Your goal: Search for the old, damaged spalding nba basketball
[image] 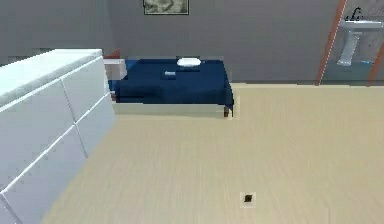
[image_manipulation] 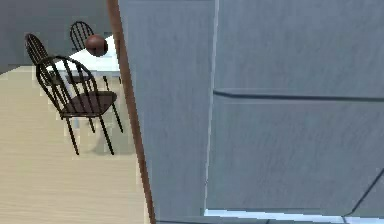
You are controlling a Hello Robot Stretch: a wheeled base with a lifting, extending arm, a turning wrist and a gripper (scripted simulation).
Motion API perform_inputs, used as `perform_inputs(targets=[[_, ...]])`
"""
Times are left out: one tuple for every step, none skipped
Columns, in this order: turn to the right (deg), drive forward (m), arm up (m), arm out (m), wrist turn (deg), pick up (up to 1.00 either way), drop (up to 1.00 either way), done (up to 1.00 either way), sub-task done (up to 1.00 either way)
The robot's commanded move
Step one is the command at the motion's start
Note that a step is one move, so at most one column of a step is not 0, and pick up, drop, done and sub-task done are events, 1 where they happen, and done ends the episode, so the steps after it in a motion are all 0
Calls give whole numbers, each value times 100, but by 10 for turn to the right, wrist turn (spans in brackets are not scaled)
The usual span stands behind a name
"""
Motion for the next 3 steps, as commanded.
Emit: perform_inputs(targets=[[120, 0, 0, 0, 0, 0, 0, 0, 0], [0, 20, 0, 0, 0, 0, 0, 0, 0], [-300, 0, 0, 0, 0, 0, 0, 0, 0]])
